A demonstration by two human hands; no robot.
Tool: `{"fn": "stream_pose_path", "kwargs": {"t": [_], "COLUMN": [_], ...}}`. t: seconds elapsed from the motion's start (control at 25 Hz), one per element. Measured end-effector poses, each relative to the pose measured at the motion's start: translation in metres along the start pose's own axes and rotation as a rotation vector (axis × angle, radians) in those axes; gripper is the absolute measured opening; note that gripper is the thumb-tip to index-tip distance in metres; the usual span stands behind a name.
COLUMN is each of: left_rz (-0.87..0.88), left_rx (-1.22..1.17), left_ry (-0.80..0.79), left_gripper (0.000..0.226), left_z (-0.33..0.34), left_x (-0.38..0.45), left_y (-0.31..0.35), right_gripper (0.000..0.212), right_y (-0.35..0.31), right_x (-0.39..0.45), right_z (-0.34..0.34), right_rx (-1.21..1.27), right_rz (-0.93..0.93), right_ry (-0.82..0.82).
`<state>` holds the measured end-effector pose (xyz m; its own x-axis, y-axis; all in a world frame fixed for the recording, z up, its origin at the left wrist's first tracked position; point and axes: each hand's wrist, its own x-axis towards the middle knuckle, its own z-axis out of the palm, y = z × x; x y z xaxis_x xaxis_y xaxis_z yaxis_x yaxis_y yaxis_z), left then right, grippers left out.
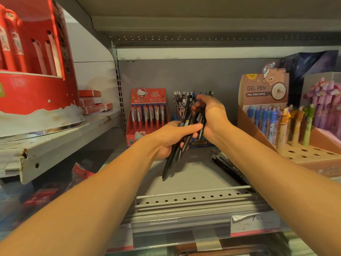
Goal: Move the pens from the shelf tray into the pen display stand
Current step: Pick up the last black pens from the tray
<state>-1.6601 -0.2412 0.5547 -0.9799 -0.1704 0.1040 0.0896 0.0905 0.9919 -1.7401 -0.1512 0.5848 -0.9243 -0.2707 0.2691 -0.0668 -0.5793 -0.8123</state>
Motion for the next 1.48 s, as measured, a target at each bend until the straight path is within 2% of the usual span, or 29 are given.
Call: {"fn": "stream_pose_path", "kwargs": {"t": [0.08, 0.2, 0.32, 0.36, 0.4, 0.48, 0.56, 0.6, 0.68, 0.76, 0.8, 0.88, 0.96, 1.04, 1.16, 1.28, 1.4, 1.48], "left_rz": [0.081, 0.135, 0.118, 0.128, 0.141, 0.154, 0.159, 0.157, 0.137, 0.127, 0.122, 0.074, -0.011, -0.061, -0.052, -0.023, -0.017, -0.030], "left_rx": [-0.043, -0.069, -0.099, -0.114, -0.094, 0.015, 0.061, 0.078, 0.130, 0.112, 0.080, 0.003, -0.061, -0.104, -0.088, -0.099, -0.145, -0.180], "left_ry": [0.030, 0.078, 0.172, 0.218, 0.282, 0.426, 0.509, 0.529, 0.535, 0.517, 0.505, 0.457, 0.413, 0.410, 0.453, 0.480, 0.528, 0.526], "left_gripper": [0.013, 0.013, 0.013, 0.011, 0.008, 0.009, 0.012, 0.011, 0.009, 0.008, 0.007, 0.005, 0.010, 0.015, 0.010, 0.012, 0.014, 0.014], "left_z": [0.002, 0.004, -0.004, -0.007, -0.011, -0.016, -0.022, -0.025, -0.030, -0.033, -0.035, -0.037, -0.036, -0.036, -0.036, -0.039, -0.042, -0.043], "left_x": [0.001, 0.001, -0.002, -0.002, -0.002, -0.005, -0.012, -0.017, -0.027, -0.039, -0.044, -0.053, -0.057, -0.056, -0.052, -0.050, -0.047, -0.047], "left_y": [0.000, 0.003, 0.010, 0.013, 0.016, 0.017, 0.013, 0.010, 0.004, -0.002, -0.006, -0.013, -0.018, -0.019, -0.019, -0.021, -0.021, -0.021], "right_gripper": [0.016, 0.028, 0.038, 0.041, 0.041, 0.025, 0.006, 0.013, 0.051, 0.071, 0.068, 0.048, 0.040, 0.037, 0.046, 0.053, 0.041, 0.032], "right_y": [-0.002, -0.001, 0.000, 0.001, 0.004, 0.010, 0.026, 0.033, 0.041, 0.047, 0.049, 0.057, 0.063, 0.063, 0.061, 0.065, 0.063, 0.053], "right_x": [-0.004, -0.012, -0.018, -0.017, -0.015, -0.015, -0.014, -0.017, -0.021, -0.020, -0.018, -0.017, -0.017, -0.016, -0.020, -0.025, -0.031, -0.035], "right_z": [0.005, 0.008, 0.010, 0.011, 0.010, 0.007, 0.001, 0.000, 0.002, 0.013, 0.017, 0.025, 0.028, 0.026, 0.016, 0.009, 0.008, 0.010], "right_rx": [-0.060, -0.079, 0.087, 0.044, -0.081, -0.649, -1.282, -1.477, -1.691, -1.861, -1.929, -2.054, -2.101, -2.046, -1.961, -1.928, -2.030, -2.013], "right_rz": [0.016, 0.145, 0.198, 0.192, 0.172, 0.083, -0.071, -0.105, -0.046, 0.031, 0.043, 0.035, -0.012, 0.061, 0.190, 0.139, 0.177, 0.204], "right_ry": [0.008, -0.025, -0.271, -0.329, -0.349, -0.358, -0.546, -0.671, -0.808, -0.836, -0.839, -0.880, -0.873, -0.818, -0.657, -0.534, -0.631, -0.710]}}
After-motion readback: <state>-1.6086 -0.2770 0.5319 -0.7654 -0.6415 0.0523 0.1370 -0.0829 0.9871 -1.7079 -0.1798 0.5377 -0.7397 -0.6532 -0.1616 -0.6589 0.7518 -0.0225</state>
